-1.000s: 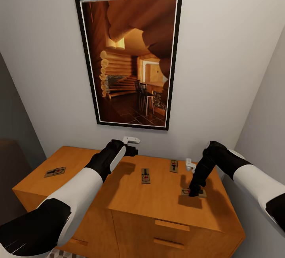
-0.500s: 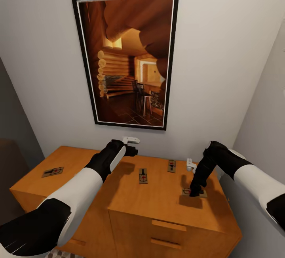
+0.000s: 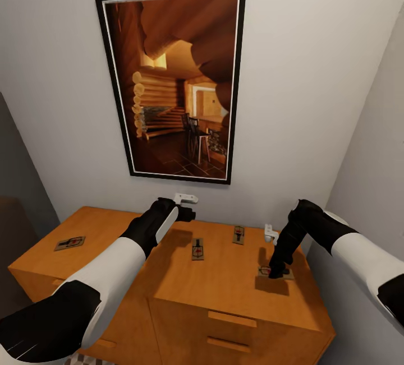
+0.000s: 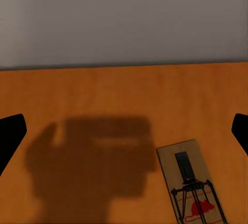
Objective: Take the four mousetraps from the cabinet in the bathroom and place them on the bathroom floor. Make sure all four end up on the same floor surface, and ensure that at least two of them are either under or directly next to the same bathroom sink.
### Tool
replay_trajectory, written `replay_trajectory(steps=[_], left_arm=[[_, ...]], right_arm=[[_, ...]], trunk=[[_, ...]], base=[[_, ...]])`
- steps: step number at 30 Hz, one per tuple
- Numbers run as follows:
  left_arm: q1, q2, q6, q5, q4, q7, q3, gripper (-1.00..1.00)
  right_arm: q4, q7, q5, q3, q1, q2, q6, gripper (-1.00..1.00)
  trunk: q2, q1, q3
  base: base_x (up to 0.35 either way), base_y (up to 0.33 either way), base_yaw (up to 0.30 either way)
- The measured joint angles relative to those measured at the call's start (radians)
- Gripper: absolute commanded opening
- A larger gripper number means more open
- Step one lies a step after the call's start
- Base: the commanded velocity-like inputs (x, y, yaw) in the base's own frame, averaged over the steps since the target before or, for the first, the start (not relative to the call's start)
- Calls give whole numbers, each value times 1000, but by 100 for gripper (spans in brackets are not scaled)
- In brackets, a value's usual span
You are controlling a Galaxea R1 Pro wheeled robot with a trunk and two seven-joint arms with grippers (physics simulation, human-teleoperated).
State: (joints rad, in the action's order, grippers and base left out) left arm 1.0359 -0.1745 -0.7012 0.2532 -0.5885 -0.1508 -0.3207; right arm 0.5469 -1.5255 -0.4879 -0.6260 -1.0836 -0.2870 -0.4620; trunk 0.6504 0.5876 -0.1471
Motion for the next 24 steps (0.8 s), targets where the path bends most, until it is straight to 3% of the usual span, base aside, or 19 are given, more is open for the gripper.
replay_trajectory(steps=[8,12,14,20,24], left_arm=[[0,0,-1,0,0,27,-13,100],[0,0,-1,5,0,86,-76,100],[0,0,0,22,-2,118,-110,100],[0,0,3,141,-6,154,-193,100],[0,0,5,166,-9,157,-257,100]], right_arm=[[0,0,1,1,0,1,0,-100],[0,0,1,1,0,1,0,-100],[0,0,1,1,0,1,0,-100],[0,0,2,1,0,2,-1,-100],[0,0,2,1,0,3,-2,-100]], trunk=[[0,0,0],[0,0,0],[0,0,0],[0,0,0],[0,0,0]], base=[[0,0,0],[0,0,0],[0,0,0],[0,0,0],[0,0,0]])
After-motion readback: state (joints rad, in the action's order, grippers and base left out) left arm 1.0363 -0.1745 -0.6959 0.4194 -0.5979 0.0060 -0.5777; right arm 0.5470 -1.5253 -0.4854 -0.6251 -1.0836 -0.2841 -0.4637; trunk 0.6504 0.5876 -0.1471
